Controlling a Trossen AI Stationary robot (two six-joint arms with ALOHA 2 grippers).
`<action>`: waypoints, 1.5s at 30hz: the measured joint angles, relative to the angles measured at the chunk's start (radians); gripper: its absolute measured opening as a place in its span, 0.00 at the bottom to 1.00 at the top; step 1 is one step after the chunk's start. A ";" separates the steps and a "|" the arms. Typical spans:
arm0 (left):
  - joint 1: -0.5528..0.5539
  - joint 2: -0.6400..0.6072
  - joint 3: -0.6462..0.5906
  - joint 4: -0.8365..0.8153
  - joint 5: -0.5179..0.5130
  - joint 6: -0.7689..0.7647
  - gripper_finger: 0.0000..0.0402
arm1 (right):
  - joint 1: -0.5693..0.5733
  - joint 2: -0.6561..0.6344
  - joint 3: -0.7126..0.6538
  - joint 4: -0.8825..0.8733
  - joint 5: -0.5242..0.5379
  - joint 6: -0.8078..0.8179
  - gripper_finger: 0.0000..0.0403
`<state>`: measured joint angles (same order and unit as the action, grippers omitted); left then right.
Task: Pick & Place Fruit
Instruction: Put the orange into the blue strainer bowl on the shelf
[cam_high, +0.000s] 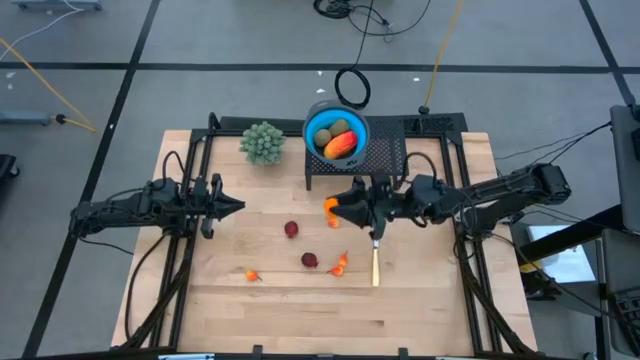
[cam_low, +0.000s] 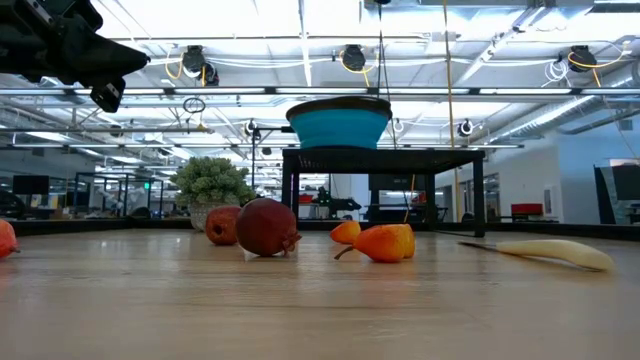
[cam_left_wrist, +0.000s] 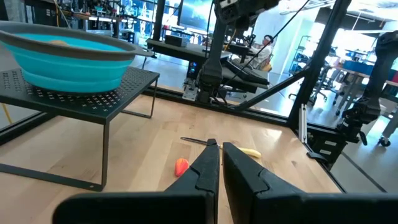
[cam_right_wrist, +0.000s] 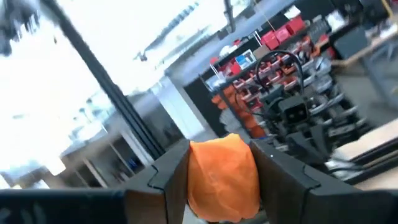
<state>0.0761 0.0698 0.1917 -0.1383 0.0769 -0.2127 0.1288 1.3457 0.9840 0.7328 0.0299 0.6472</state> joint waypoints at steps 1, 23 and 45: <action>0.000 0.000 0.000 0.000 0.000 0.000 0.05 | -0.007 0.000 0.000 0.009 0.000 0.059 0.39; 0.000 0.000 0.000 0.000 0.000 -0.001 0.05 | -0.051 0.000 0.000 0.030 -0.110 0.695 0.40; 0.000 0.000 0.000 0.000 0.000 -0.001 0.05 | -0.068 0.000 0.000 0.009 -0.091 -0.171 0.39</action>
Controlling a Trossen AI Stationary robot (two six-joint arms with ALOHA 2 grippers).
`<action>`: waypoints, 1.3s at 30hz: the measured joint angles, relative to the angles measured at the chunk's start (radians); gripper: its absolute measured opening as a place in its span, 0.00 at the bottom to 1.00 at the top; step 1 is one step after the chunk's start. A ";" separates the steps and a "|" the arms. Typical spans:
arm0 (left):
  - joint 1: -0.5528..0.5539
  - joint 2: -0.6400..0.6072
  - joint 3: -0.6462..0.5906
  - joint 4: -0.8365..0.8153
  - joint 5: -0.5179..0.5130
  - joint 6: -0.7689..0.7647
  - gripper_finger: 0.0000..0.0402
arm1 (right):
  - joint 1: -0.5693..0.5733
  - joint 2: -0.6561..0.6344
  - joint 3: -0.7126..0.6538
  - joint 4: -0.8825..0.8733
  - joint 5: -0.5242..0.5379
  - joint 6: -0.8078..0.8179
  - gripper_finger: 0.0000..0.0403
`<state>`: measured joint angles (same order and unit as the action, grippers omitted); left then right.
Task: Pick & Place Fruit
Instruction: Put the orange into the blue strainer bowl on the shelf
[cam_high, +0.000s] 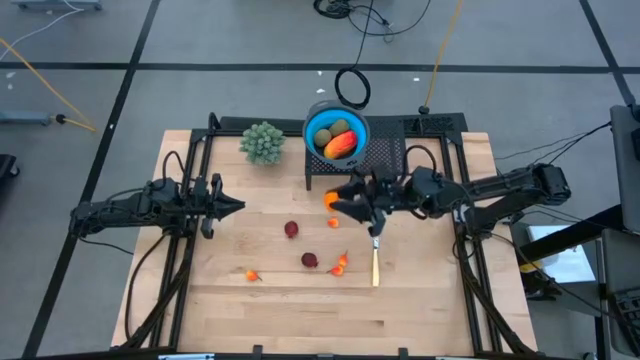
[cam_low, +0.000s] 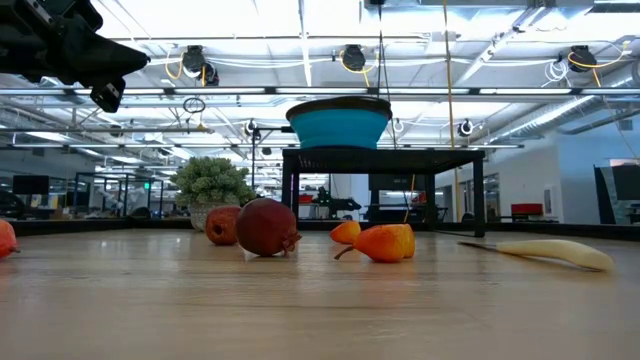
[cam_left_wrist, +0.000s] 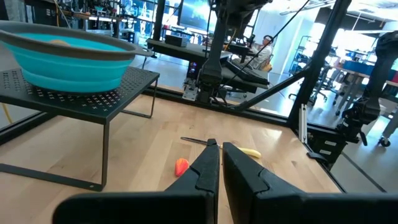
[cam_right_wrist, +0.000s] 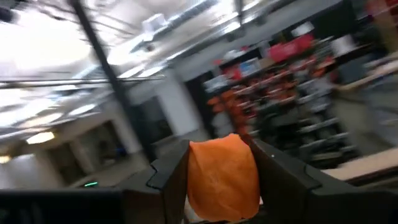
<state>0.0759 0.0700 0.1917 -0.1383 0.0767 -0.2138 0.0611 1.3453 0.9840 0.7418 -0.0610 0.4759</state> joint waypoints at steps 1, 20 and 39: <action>0.000 0.000 0.000 0.000 0.000 0.000 0.05 | -0.007 0.000 0.000 -0.015 0.031 -0.018 0.39; 0.000 0.000 0.000 0.001 -0.016 -0.059 0.05 | -0.277 -0.016 0.008 -0.316 0.188 -0.054 0.40; 0.000 0.000 0.000 0.000 -0.102 -0.079 0.05 | -0.490 -0.024 0.168 -0.633 0.135 -0.420 0.40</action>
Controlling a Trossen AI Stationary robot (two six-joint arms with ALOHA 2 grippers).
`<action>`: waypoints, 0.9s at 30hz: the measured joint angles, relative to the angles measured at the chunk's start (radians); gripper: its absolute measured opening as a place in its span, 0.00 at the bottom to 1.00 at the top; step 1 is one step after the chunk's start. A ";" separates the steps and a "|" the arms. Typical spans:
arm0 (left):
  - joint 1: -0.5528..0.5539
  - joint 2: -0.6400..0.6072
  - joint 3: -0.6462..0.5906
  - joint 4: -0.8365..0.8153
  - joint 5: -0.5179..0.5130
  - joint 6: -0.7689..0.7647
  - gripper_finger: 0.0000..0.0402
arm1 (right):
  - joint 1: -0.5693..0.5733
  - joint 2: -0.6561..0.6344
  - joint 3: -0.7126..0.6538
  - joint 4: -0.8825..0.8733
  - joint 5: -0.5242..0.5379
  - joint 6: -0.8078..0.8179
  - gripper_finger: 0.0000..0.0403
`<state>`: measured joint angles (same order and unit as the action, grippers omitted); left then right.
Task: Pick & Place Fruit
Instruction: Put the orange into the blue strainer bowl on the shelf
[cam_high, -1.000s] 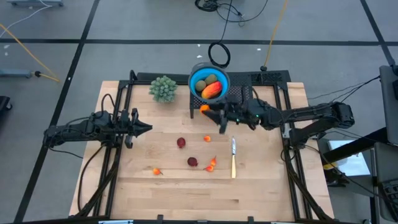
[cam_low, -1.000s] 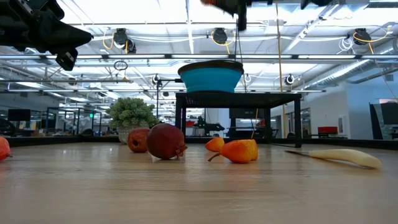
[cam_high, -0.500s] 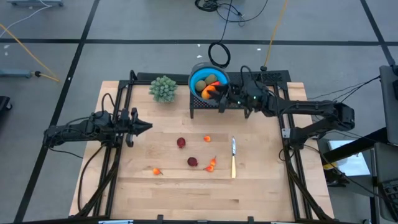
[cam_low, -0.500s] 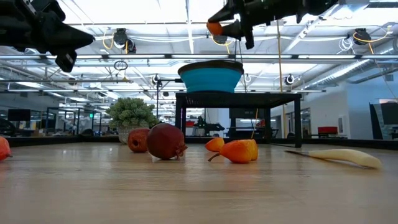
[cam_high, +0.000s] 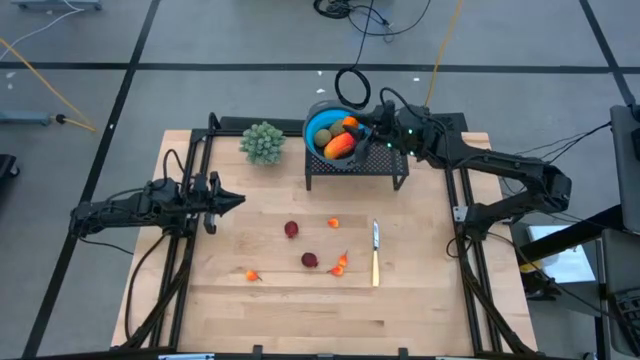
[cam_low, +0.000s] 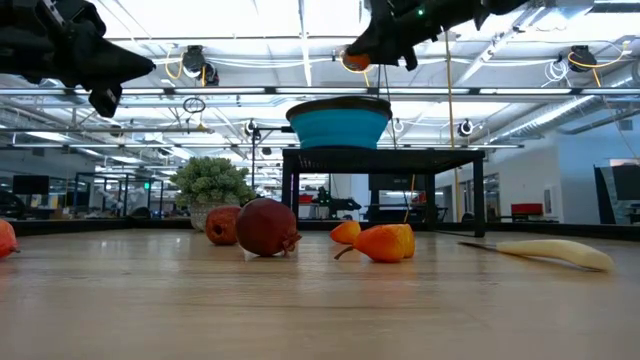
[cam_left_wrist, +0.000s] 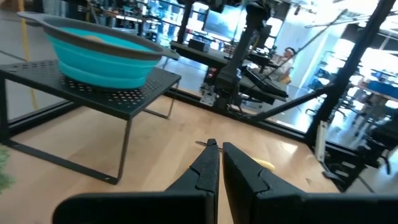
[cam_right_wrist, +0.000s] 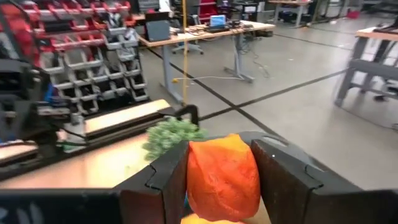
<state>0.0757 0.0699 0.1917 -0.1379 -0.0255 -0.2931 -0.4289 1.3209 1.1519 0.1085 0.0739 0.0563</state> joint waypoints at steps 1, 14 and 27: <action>0.000 0.000 0.000 0.000 -0.009 0.000 0.05 | -0.011 0.000 0.000 -0.003 0.000 -0.012 0.40; 0.000 0.000 0.000 0.000 -0.037 -0.004 0.05 | -0.105 0.108 0.001 -0.028 -0.103 -0.048 0.40; 0.000 0.000 0.000 0.014 -0.061 -0.031 0.05 | -0.121 0.144 0.001 -0.069 -0.105 -0.108 0.40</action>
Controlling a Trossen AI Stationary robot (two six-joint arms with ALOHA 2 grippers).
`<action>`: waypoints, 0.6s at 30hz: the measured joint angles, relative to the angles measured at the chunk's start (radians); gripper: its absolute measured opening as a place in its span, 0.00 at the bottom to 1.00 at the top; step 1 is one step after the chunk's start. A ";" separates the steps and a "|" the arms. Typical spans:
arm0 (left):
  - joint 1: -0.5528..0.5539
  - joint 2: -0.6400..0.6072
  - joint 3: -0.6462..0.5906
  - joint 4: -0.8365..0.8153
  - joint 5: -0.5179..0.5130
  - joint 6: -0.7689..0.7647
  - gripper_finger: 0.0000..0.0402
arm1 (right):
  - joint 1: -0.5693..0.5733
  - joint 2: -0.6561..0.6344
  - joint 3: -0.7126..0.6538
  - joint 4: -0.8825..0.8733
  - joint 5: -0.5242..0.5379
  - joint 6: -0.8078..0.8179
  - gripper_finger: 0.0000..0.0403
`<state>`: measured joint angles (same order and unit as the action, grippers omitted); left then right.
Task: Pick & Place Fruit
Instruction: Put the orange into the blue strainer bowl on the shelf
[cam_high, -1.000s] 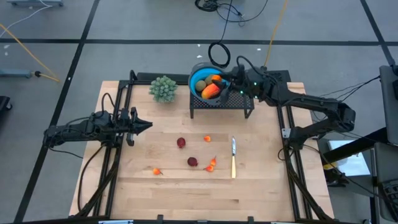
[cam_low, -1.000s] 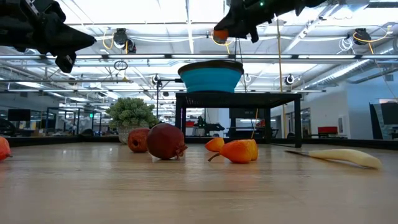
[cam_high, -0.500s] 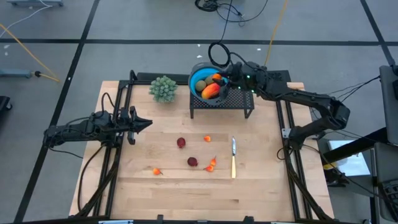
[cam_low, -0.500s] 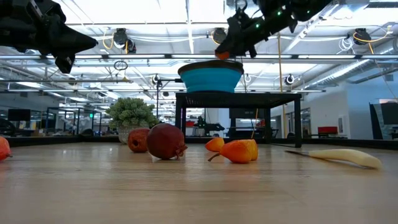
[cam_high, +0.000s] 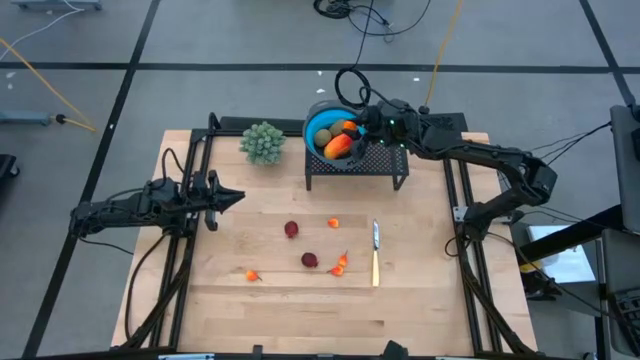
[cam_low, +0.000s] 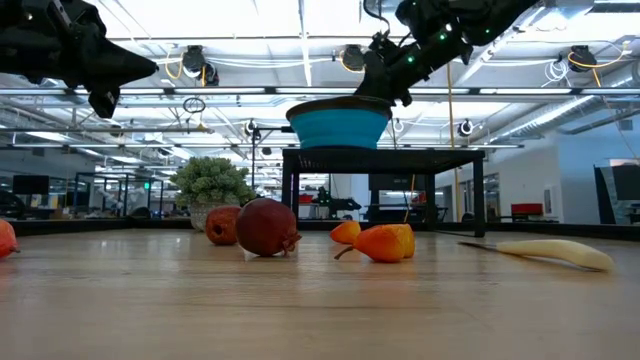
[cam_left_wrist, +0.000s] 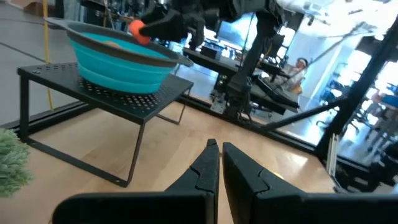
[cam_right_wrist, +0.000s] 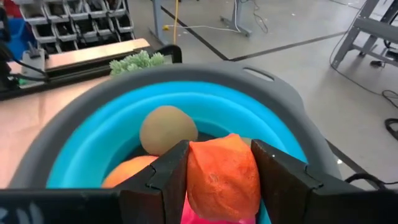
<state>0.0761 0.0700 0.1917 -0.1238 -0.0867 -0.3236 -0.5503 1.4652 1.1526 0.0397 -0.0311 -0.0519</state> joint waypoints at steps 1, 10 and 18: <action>0.000 0.000 0.000 0.001 -0.009 -0.001 0.05 | 0.000 0.001 0.000 -0.001 0.000 -0.005 0.40; 0.000 0.000 0.000 0.000 -0.021 0.005 0.05 | 0.001 0.000 0.000 -0.017 -0.027 -0.050 0.40; 0.000 0.000 0.000 0.000 -0.021 0.006 0.05 | 0.002 0.000 0.000 -0.039 -0.051 -0.047 0.40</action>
<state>0.0761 0.0700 0.1917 -0.1238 -0.1074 -0.3176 -0.5484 1.4651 1.1526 0.0006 -0.0818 -0.0992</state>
